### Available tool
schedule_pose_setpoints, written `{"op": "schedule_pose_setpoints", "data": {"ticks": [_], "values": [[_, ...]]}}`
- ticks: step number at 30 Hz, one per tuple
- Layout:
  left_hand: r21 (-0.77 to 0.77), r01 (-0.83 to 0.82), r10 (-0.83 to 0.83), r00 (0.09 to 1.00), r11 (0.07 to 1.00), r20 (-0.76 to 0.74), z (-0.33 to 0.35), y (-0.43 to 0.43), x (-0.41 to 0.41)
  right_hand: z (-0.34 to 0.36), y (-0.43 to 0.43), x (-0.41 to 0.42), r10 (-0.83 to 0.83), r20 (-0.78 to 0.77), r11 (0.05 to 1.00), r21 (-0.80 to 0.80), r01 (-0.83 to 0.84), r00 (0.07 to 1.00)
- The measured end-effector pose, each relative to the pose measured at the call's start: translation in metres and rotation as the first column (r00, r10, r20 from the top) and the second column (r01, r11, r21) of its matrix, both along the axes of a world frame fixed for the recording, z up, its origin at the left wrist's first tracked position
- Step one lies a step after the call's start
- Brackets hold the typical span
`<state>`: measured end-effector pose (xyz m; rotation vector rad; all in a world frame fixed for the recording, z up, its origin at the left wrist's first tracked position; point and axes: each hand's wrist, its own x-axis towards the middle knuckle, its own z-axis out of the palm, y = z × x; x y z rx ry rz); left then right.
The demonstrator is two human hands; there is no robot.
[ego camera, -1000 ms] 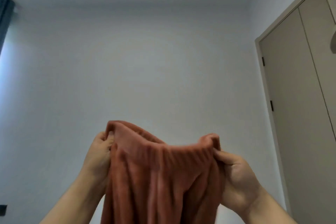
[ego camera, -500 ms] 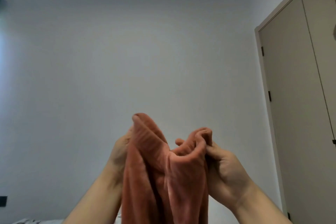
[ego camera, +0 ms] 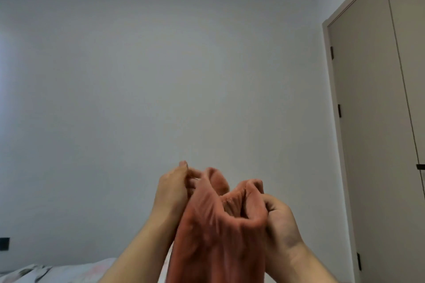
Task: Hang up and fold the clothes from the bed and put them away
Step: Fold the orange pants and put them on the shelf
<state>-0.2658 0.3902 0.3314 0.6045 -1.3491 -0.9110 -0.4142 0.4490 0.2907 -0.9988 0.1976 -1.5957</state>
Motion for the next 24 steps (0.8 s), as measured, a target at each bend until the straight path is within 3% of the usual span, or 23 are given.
{"op": "schedule_pose_setpoints", "data": {"ticks": [2, 4, 6, 8, 11, 16, 17, 20, 22, 24], "values": [[0.063, 0.259, -0.257, 0.966, 0.964, -0.038, -0.004, 0.012, 0.007, 0.002, 0.004, -0.003, 0.207, -0.002, 0.964, -0.167, -0.205, 0.978], [-0.039, 0.331, -0.326, 0.940, 0.943, 0.100, -0.011, 0.025, 0.013, -0.001, 0.004, -0.007, 0.250, -0.089, 0.922, -0.281, -0.265, 0.964], [-0.139, 0.324, -0.266, 0.907, 0.936, 0.325, -0.016, 0.034, 0.014, -0.009, 0.007, -0.006, 0.236, -0.055, 0.944, -0.225, -0.243, 0.970], [-0.092, 0.349, -0.285, 0.868, 0.933, 0.407, -0.018, 0.037, 0.010, -0.017, -0.001, -0.009, 0.169, -0.009, 0.976, -0.140, -0.169, 0.986], [0.143, 0.467, -0.488, 0.842, 0.873, 0.228, -0.013, 0.041, 0.006, -0.018, 0.007, -0.006, 0.156, -0.032, 0.982, -0.100, -0.158, 0.987], [0.429, 0.719, -0.768, 0.635, 0.547, -0.085, 0.001, 0.040, 0.006, -0.006, 0.041, -0.001, 0.213, -0.153, 0.974, -0.048, -0.222, 0.965], [0.457, 0.714, -0.774, 0.628, 0.530, -0.084, 0.004, 0.041, 0.007, -0.004, 0.044, -0.001, 0.192, -0.185, 0.976, -0.064, -0.207, 0.964], [0.432, 0.611, -0.686, 0.727, 0.663, 0.024, 0.004, 0.037, 0.004, -0.002, 0.048, -0.004, 0.262, -0.215, 0.953, -0.093, -0.287, 0.941], [0.360, 0.559, -0.587, 0.809, 0.747, -0.037, 0.004, 0.033, 0.003, -0.005, 0.049, -0.009, 0.296, -0.233, 0.942, -0.087, -0.323, 0.926], [0.295, 0.518, -0.513, 0.853, 0.803, -0.100, 0.004, 0.028, 0.003, -0.012, 0.049, -0.013, 0.146, -0.312, 0.976, -0.107, -0.188, 0.939]]}}
